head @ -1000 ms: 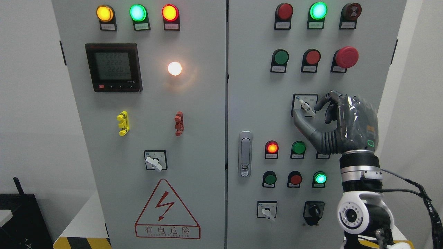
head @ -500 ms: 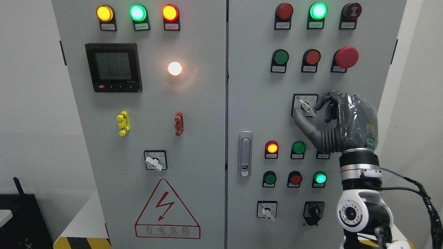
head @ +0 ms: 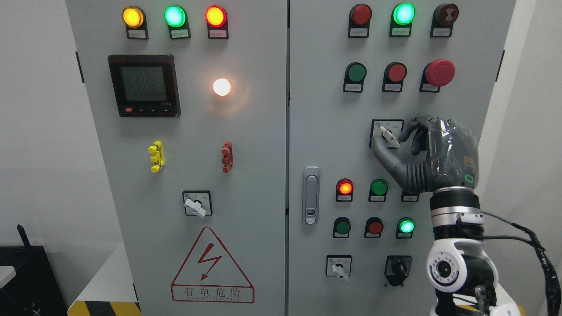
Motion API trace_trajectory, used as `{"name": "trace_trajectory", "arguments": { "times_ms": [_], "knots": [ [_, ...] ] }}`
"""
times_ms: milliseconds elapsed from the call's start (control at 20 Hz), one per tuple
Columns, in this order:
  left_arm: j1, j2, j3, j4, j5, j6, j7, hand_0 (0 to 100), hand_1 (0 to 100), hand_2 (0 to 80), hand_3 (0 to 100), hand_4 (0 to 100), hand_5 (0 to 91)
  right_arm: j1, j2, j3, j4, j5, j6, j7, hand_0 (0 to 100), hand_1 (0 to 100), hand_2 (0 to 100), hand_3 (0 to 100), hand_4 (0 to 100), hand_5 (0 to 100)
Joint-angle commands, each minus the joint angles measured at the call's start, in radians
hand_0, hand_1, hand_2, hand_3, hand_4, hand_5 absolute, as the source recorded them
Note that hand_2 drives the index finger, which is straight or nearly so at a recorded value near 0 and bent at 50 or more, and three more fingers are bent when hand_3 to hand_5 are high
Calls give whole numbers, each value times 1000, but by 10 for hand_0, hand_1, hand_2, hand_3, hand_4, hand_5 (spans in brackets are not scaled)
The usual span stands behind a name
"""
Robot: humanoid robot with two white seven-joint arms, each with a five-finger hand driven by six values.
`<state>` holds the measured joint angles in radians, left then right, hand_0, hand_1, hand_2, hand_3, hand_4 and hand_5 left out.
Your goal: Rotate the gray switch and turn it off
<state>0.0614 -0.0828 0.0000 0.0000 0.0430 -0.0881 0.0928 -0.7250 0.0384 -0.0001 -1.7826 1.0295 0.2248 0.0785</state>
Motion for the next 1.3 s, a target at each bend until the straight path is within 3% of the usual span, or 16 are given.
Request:
{"name": "trace_trajectory", "arguments": {
  "times_ms": [0, 1250],
  "knots": [
    [0, 0, -2, 14, 0, 1, 1, 120, 389, 0, 0, 0, 0, -4, 0, -20, 11, 0, -1, 1, 141, 378, 663, 951, 899, 1000],
    [0, 0, -2, 14, 0, 1, -1, 120, 389, 0, 0, 0, 0, -10, 0, -18, 19, 0, 1, 1, 269, 424, 685, 962, 901, 1000]
  ]
}}
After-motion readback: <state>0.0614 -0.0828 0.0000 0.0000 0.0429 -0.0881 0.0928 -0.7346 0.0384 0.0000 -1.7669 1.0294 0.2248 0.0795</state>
